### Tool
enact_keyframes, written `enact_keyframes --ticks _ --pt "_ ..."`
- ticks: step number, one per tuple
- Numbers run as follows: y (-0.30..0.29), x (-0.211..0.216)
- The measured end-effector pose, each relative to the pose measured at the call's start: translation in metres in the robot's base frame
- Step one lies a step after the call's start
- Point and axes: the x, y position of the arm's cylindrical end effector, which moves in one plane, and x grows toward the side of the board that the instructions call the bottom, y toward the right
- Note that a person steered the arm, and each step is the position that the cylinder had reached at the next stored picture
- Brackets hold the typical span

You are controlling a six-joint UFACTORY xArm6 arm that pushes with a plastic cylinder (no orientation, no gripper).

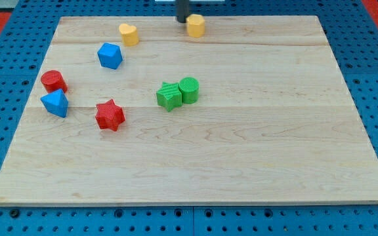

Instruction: Push the yellow heart closer to the yellow hexagon

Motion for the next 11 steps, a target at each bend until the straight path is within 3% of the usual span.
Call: enact_keyframes --ticks 2,3,5,8,9,11 --pt "-0.139 0.004" --pt "-0.176 0.023" --pt "-0.175 0.075" --pt "-0.135 0.041" --pt "-0.161 0.04" --pt "-0.131 0.011"
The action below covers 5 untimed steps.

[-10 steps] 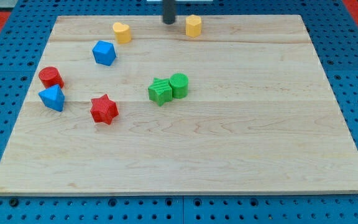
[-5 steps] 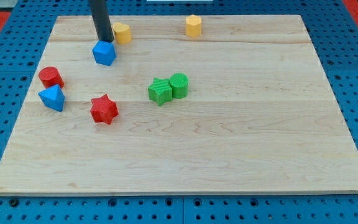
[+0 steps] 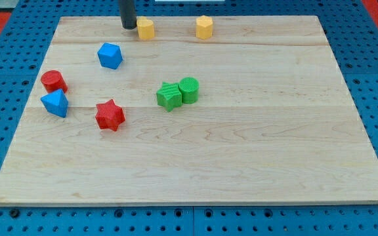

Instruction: Push the yellow heart closer to the yellow hexagon

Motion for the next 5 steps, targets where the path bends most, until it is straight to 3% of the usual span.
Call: enact_keyframes --ticks 1,2,4,5 --pt "0.04 0.011" --pt "0.049 0.02" --pt "0.033 0.082" --pt "0.046 0.077"
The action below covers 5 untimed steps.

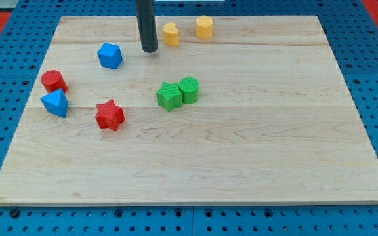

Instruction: Push the yellow heart closer to the yellow hexagon

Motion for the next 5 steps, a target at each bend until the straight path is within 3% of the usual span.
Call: enact_keyframes --ticks 3,5 --pt "0.021 -0.038" --pt "0.055 -0.041"
